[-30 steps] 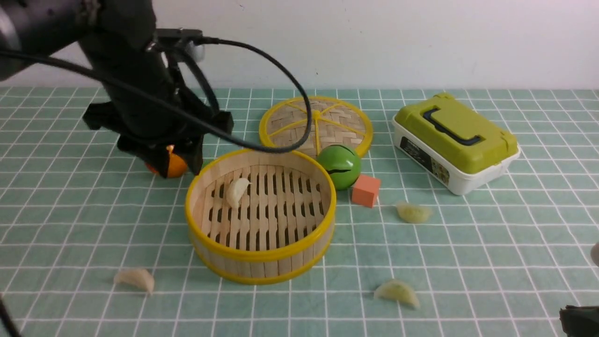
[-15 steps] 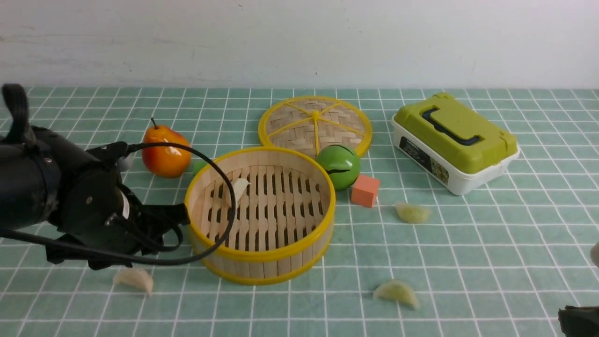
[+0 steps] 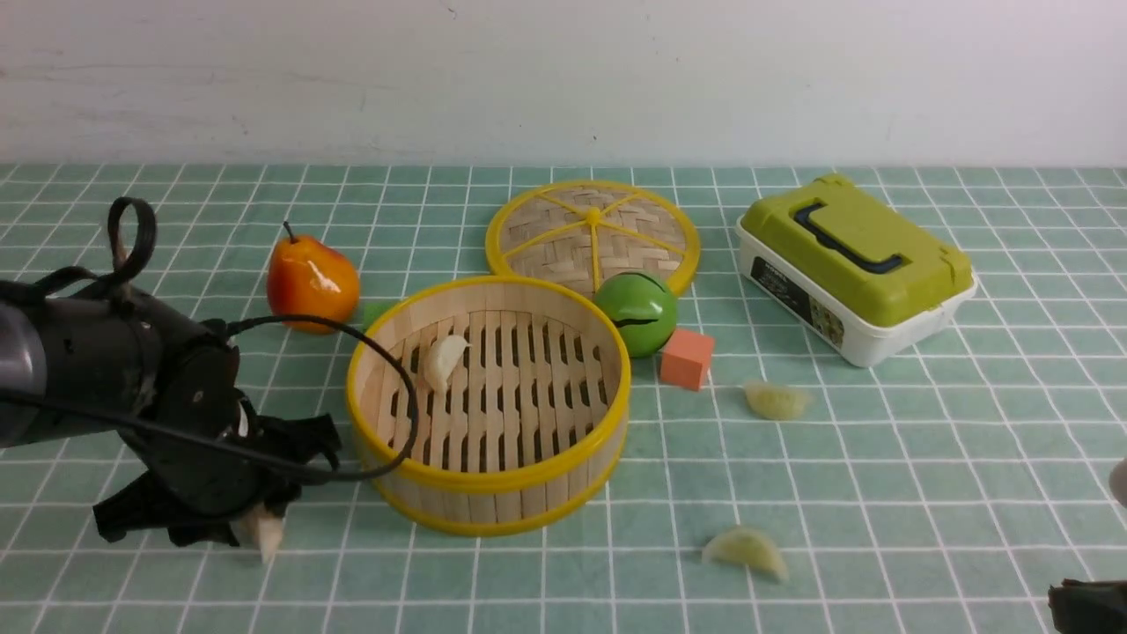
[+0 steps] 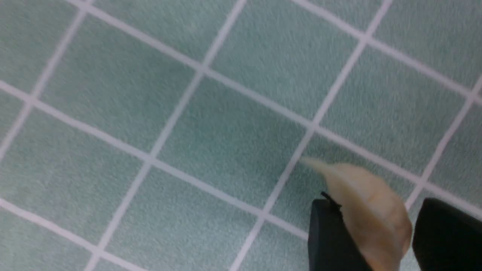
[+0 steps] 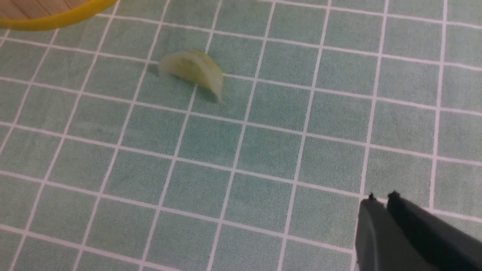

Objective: Put the dumplings into the steamer on the table with the blue tablecloth.
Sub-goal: 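Reach for and grasp a dumpling on the table with the left gripper, then place the dumpling into the bamboo steamer basket with the left gripper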

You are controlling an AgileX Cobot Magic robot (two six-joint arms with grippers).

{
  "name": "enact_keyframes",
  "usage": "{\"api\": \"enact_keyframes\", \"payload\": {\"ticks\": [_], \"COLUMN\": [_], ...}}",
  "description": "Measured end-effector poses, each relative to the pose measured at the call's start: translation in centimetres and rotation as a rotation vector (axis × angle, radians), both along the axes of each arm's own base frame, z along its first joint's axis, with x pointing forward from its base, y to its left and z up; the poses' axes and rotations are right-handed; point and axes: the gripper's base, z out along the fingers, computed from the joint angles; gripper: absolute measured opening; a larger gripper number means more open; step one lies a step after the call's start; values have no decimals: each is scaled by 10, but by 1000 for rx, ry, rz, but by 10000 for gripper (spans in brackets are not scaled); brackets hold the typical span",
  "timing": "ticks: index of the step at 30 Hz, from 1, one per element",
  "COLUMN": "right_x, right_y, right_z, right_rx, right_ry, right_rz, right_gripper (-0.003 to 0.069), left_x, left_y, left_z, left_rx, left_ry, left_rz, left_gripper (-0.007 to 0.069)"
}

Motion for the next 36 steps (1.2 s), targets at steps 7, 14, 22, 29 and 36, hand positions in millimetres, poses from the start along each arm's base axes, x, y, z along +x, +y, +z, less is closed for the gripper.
{"api": "enact_keyframes", "payload": {"ticks": [7,14,22,29,36], "right_x": [0,0,1,1,1], "right_y": [0,0,0,0,0], "right_z": [0,0,1,1,1], "right_rx": [0,2,5,5,5], "right_ry": [0,-2,-11,-12,-13], "right_rz": [0,0,-1,-1,-1], "right_gripper": [41,41,45,52,52], "left_x": [2,14,42,87,113], "left_y": [-3,-15,-92,-128,-136], "left_z": [-3,69,125,66,37], "left_rx": [19,9,-99,-89,-42], "left_ry": [27,-75,-298,-142,-97], "left_rz": [-126,-263,-584,-640,-648], "left_gripper": [179,179,179,179,273]}}
